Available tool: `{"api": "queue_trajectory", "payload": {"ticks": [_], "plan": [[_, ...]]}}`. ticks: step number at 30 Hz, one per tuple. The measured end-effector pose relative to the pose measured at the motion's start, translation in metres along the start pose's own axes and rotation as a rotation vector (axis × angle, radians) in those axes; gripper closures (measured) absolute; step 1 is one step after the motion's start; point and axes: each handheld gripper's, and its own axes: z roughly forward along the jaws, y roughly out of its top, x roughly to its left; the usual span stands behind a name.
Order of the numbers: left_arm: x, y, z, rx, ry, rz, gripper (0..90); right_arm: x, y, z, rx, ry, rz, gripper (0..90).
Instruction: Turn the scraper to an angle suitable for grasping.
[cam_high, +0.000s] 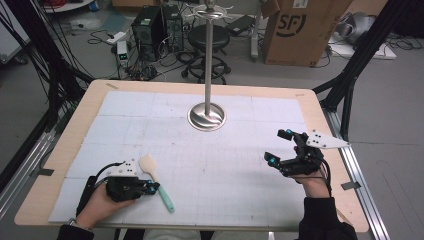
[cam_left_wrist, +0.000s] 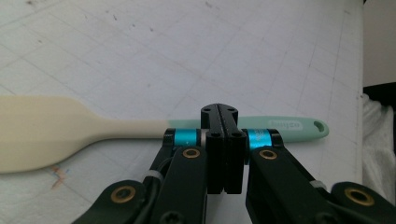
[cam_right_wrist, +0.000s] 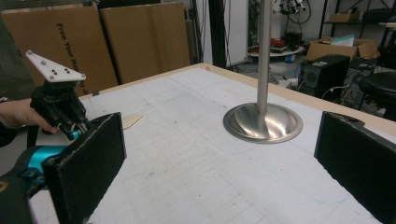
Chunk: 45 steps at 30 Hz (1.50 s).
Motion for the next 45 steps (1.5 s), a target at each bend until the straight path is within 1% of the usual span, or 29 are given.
{"api": "queue_trajectory", "payload": {"ticks": [1,2,4,7,12,17,18,20,21,22,23,24,27,29,31,32,34,36,38,39,41,42,45], "plan": [[0.0,0.0,0.001,0.01,-0.001,0.008,89.7,0.0,0.0,0.0,0.0,0.002,0.003,0.9],[-0.001,0.0,0.002,0.015,0.001,0.006,89.7,0.0,0.0,-0.001,0.0,0.0,0.006,0.9],[-0.001,0.001,0.003,0.013,0.002,0.012,89.7,0.0,0.0,-0.001,-0.002,-0.001,0.004,0.9],[-0.001,0.003,0.007,0.007,0.007,0.004,89.7,-0.001,0.0,-0.001,-0.003,0.003,0.004,0.9],[-0.002,0.011,0.018,0.005,0.039,0.005,89.7,-0.001,-0.001,0.002,0.008,0.004,0.005,0.9],[-0.001,0.019,0.027,0.007,0.07,0.02,89.7,-0.001,-0.001,0.002,0.008,0.004,0.001,0.9],[-0.001,0.02,0.027,0.009,0.076,0.032,89.7,-0.001,-0.001,0.002,0.008,0.006,0.001,0.9],[-0.003,0.021,0.026,0.005,0.108,0.063,89.8,-0.001,-0.001,0.002,0.01,0.014,0.004,0.9],[-0.002,0.023,0.025,-0.002,0.117,0.064,89.8,-0.001,-0.001,0.001,0.007,0.013,0.001,0.9],[-0.001,0.024,0.022,-0.02,0.128,0.063,89.8,-0.001,-0.001,0.001,0.007,0.011,0.001,0.9],[0.002,0.026,0.02,-0.035,0.135,0.048,89.9,-0.002,0.0,0.0,0.005,0.01,0.002,0.9],[0.006,0.028,0.018,-0.04,0.14,0.03,89.9,-0.002,0.0,-0.001,0.004,0.009,0.005,0.9],[0.017,0.033,0.017,-0.029,0.181,0.011,89.9,-0.003,0.0,-0.001,0.001,0.007,0.004,0.9],[0.022,0.034,0.02,-0.012,0.236,0.019,89.8,-0.002,0.0,-0.001,0.003,0.009,0.004,0.9],[0.025,0.034,0.021,-0.013,0.229,0.001,89.8,-0.002,0.0,0.0,0.005,0.01,0.002,0.9],[0.026,0.034,0.022,-0.014,0.237,0.003,89.8,-0.002,0.0,0.0,0.007,0.012,0.003,0.9],[0.029,0.035,0.022,-0.013,0.241,-0.013,89.8,-0.003,-0.001,0.001,0.009,0.013,0.002,0.9],[0.031,0.035,0.024,0.005,0.257,-0.017,89.8,-0.003,-0.001,0.002,0.012,0.012,0.005,0.9],[0.034,0.036,0.026,0.028,0.261,-0.028,89.9,-0.003,-0.001,0.003,0.012,0.014,0.003,0.9],[0.035,0.036,0.027,0.041,0.259,-0.03,89.8,-0.003,-0.001,0.003,0.012,0.014,0.001,0.9],[0.037,0.036,0.027,0.036,0.244,-0.052,89.8,-0.003,-0.001,0.003,0.015,0.015,0.002,0.9],[0.037,0.035,0.026,0.037,0.241,-0.056,89.9,-0.003,-0.001,0.003,0.015,0.016,0.001,0.9],[0.034,0.035,0.025,0.056,0.251,-0.021,90.0,-0.004,0.0,0.001,0.01,0.017,0.004,0.9]]}}
